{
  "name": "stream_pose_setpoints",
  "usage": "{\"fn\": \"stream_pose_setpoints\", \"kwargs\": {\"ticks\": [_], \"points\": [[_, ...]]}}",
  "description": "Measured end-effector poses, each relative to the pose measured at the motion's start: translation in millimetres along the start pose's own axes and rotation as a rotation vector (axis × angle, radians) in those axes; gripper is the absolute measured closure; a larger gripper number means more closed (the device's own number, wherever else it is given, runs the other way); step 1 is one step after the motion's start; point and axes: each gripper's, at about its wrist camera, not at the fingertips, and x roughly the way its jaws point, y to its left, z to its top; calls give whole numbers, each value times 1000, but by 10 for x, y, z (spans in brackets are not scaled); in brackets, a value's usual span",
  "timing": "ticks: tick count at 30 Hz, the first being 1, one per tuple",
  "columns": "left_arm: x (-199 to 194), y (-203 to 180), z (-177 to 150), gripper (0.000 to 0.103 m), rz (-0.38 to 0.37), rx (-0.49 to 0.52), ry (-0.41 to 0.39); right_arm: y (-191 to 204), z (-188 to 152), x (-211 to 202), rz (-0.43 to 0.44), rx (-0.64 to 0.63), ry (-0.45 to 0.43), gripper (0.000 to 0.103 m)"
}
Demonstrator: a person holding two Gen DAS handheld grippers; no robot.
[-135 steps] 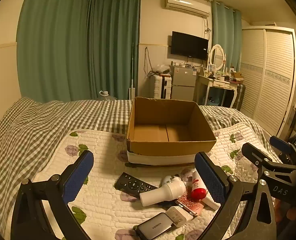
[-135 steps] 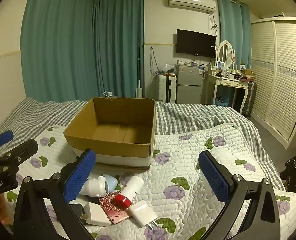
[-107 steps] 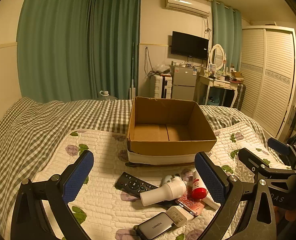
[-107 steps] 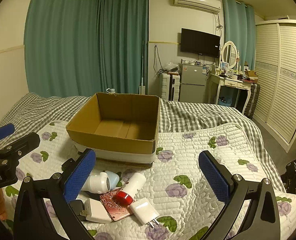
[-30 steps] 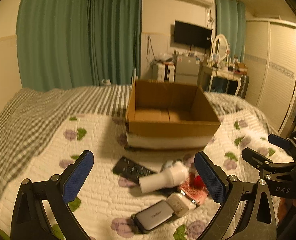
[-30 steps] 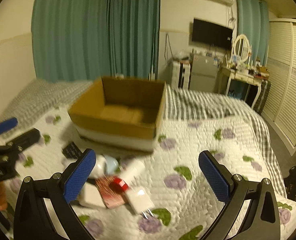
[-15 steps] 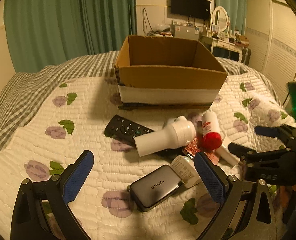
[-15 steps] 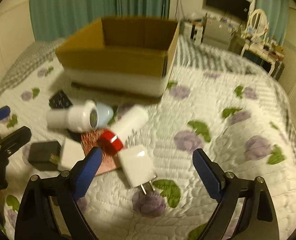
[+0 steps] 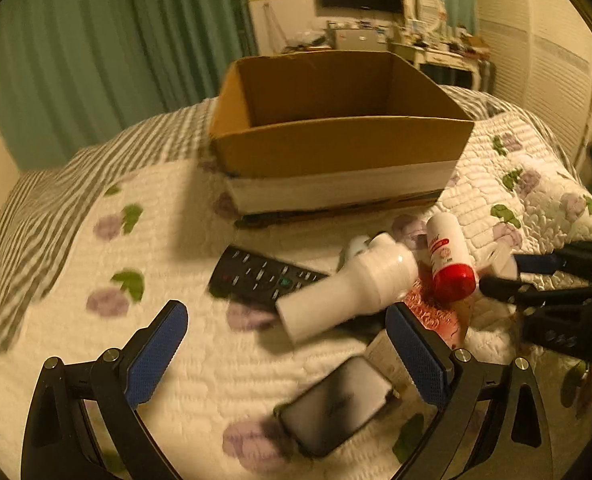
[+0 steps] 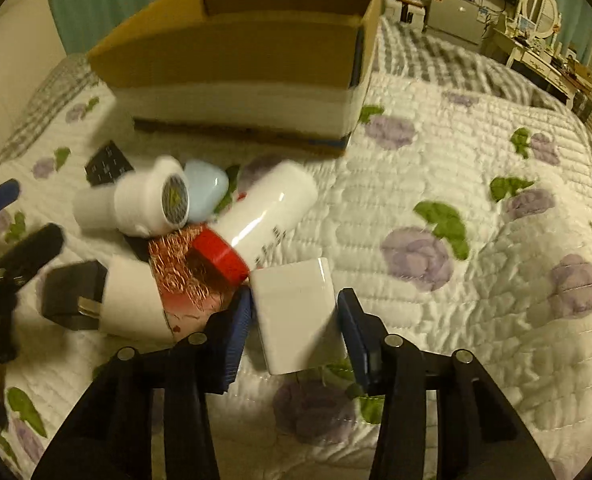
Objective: Organize rigid objects
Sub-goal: 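Grasp the white bottle with the left tool while the right tool grasps the white charger, then lower the white bottle into the box and open the left tool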
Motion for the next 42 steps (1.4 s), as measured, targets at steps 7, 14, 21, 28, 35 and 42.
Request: {"fn": "stream_pose_setpoints", "kwargs": {"ticks": [7, 14, 21, 28, 35, 42], "points": [[381, -309, 98, 4, -56, 191, 63, -67, 66, -131, 28, 18, -43, 62], [624, -337, 135, 26, -153, 184, 117, -73, 79, -51, 40, 30, -26, 62], [399, -338, 113, 51, -175, 198, 101, -56, 47, -152, 34, 26, -50, 62], [-191, -185, 396, 51, -170, 138, -13, 47, 139, -539, 23, -7, -138, 62], [-401, -109, 1107, 51, -160, 59, -109, 126, 673, -1086, 5, -80, -290, 62], [-89, 190, 1599, 51, -124, -5, -108, 129, 1407, -1077, 36, -108, -371, 62]]}}
